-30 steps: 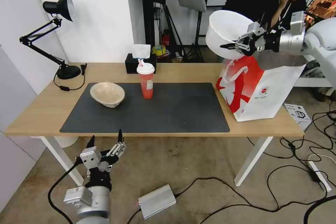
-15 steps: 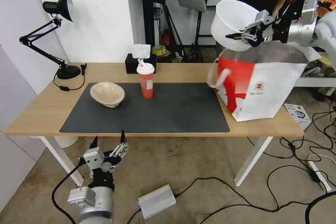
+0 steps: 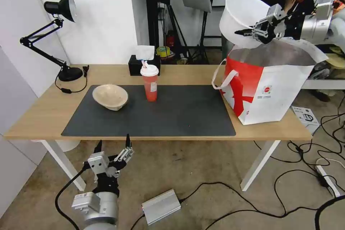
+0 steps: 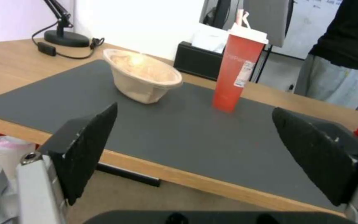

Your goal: Pick up the trash from the table and place it into the takeout bag.

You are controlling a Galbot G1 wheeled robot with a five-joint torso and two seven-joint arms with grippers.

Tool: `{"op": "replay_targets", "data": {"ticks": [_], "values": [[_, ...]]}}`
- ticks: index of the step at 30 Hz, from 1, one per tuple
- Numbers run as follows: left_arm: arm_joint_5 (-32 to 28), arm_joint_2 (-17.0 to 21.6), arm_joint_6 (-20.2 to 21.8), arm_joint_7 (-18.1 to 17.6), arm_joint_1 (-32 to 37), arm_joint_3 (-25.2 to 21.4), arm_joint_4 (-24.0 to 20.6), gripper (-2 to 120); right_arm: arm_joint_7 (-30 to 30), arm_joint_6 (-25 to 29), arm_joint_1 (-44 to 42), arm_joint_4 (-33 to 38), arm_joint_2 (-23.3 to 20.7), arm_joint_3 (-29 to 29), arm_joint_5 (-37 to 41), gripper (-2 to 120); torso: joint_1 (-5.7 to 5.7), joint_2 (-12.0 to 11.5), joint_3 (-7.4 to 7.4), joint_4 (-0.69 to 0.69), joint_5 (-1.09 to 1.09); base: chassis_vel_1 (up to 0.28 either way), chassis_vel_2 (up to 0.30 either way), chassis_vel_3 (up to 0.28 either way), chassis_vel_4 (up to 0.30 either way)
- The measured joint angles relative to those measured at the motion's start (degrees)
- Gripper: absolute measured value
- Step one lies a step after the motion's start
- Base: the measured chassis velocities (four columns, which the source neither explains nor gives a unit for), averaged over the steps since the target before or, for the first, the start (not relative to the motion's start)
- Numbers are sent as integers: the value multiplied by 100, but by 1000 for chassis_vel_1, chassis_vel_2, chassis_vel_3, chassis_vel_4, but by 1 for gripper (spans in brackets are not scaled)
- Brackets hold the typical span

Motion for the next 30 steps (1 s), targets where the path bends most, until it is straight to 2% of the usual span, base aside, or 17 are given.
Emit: {"op": "replay_targets", "data": {"ticks": [30], "values": [[27,1,-3,-1,62,62,-39,100,-9,56,-1330,211,-455,923,-70,0,0,0,0,-1,1,0,0,0,0]]}}
